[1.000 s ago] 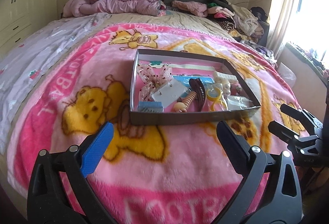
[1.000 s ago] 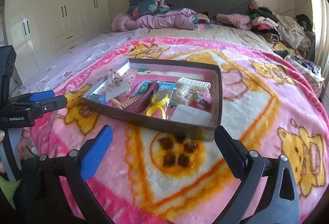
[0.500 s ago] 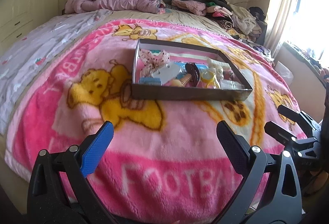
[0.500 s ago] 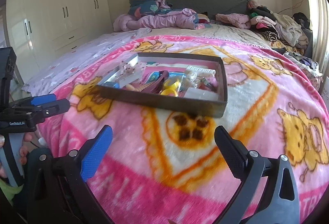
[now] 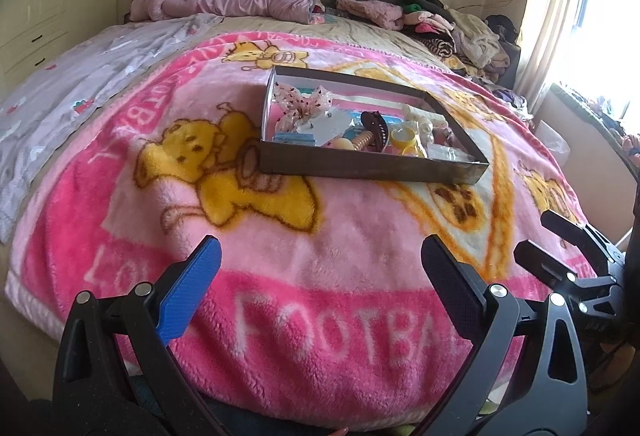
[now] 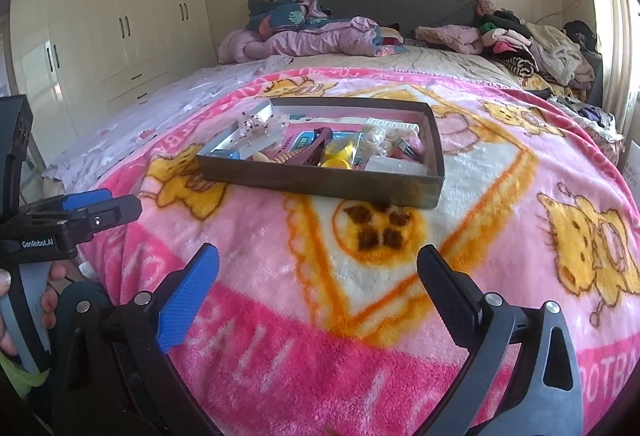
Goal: Organize jewelry
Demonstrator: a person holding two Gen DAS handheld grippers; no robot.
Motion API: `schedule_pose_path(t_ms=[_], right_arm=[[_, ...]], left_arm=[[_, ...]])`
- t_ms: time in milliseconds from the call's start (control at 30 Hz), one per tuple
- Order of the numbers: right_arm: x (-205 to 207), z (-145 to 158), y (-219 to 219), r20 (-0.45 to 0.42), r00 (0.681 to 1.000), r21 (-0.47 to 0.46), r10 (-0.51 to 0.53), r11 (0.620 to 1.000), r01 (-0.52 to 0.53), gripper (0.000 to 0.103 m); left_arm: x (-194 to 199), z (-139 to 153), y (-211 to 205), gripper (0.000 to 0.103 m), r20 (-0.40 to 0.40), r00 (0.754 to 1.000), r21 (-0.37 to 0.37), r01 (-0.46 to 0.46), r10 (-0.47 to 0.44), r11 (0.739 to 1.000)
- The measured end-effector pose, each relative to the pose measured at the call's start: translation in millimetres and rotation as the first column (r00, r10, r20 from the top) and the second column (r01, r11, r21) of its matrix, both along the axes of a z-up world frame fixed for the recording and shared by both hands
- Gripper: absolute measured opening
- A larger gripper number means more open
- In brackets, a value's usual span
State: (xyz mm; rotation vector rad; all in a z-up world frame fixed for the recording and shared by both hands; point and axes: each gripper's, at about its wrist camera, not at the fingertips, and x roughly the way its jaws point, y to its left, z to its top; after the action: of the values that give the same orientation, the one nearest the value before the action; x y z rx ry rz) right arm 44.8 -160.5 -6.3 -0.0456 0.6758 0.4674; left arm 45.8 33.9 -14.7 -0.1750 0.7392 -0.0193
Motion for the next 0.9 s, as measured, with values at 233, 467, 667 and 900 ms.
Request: schedule_pose_path(t_ms=[233, 467, 667, 900], right_arm=[[1.7, -0.3, -2.7, 0.002, 1.000, 0.003, -0.010, 1.000, 0.010, 0.097], [1.6, -1.7, -3.6, -0.005, 1.000, 0.003, -0.011, 1.000, 0.011, 0.097], [1.3, -1.4, -3.4, -0.003, 1.000, 0.003, -0.011, 1.000, 0.011, 0.097], [1.3, -1.8, -4.0, -0.002, 1.000, 0.003, -0.011, 1.000, 0.011, 0.097]], left_arm=[[-1.8, -1.4, -0.3, 0.092, -0.003, 1.000, 0.006, -0.002, 0.002, 1.000], [-3.2, -1.1, -1.8, 0.092, -0.004, 1.000, 0.009, -0.004, 0.004, 1.000], [-2.3, -0.9, -2.7, 0.092, -0.003, 1.000, 0.016, -0.003, 0.003, 1.000], [-2.9, 0.0, -1.5, 0.092, -0.001, 1.000, 0.023, -0.006, 0.006, 1.000]])
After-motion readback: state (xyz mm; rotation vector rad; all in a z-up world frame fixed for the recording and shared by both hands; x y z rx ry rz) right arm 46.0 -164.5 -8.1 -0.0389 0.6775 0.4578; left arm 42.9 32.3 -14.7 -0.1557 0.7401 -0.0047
